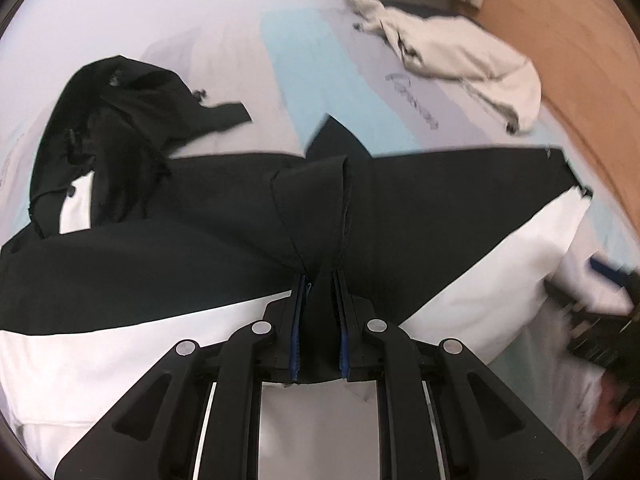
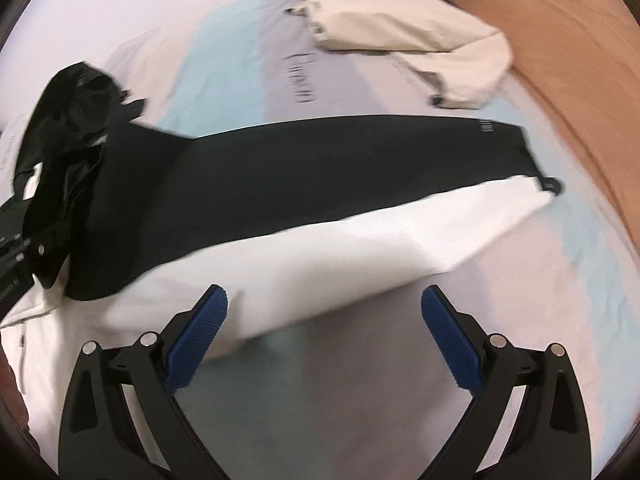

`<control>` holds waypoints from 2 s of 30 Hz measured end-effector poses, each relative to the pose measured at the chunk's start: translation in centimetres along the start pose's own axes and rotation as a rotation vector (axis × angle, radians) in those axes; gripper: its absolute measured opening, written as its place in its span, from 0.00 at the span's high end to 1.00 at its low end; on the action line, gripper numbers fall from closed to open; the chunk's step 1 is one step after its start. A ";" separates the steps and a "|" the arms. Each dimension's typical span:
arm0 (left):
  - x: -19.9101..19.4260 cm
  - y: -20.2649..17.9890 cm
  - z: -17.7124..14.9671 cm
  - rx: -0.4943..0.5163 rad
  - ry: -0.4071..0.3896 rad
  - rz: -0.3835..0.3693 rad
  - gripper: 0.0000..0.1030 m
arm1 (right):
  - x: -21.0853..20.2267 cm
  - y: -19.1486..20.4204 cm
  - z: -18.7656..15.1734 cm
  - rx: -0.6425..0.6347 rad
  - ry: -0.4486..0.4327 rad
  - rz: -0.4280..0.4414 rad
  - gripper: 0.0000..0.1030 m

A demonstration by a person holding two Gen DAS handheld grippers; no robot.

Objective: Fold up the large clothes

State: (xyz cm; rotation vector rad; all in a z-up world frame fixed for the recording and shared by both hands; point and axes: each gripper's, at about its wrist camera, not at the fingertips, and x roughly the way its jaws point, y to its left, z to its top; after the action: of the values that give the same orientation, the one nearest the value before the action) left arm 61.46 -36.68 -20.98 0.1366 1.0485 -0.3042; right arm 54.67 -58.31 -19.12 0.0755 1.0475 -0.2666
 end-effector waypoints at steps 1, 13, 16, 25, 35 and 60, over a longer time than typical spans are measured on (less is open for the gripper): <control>0.6 -0.3 -0.2 0.008 0.011 0.009 0.87 | 0.1 -1.7 0.4 0.022 -0.003 0.002 0.09; 1.5 -0.8 0.3 -0.024 0.026 0.098 0.06 | 6.4 -22.6 5.1 0.393 0.151 -0.040 0.09; 1.8 -0.4 0.6 -0.036 0.035 0.119 0.06 | 8.3 -25.6 6.2 0.492 0.160 0.033 0.12; 4.5 0.6 0.0 -0.064 0.082 0.136 0.06 | 12.2 -28.4 7.6 0.603 0.212 0.083 0.42; 4.2 0.7 0.0 -0.061 0.056 0.153 0.06 | 10.7 -29.1 8.4 0.662 0.175 0.117 0.90; -6.7 19.8 -4.9 -0.262 -0.063 0.184 0.06 | -5.7 10.7 8.8 0.003 -0.073 0.270 0.93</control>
State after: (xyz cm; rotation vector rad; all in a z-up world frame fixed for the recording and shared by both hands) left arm 60.49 -15.43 -18.26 -0.0125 0.9962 -0.0038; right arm 62.12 -48.63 -10.47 0.2063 0.9518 -0.0261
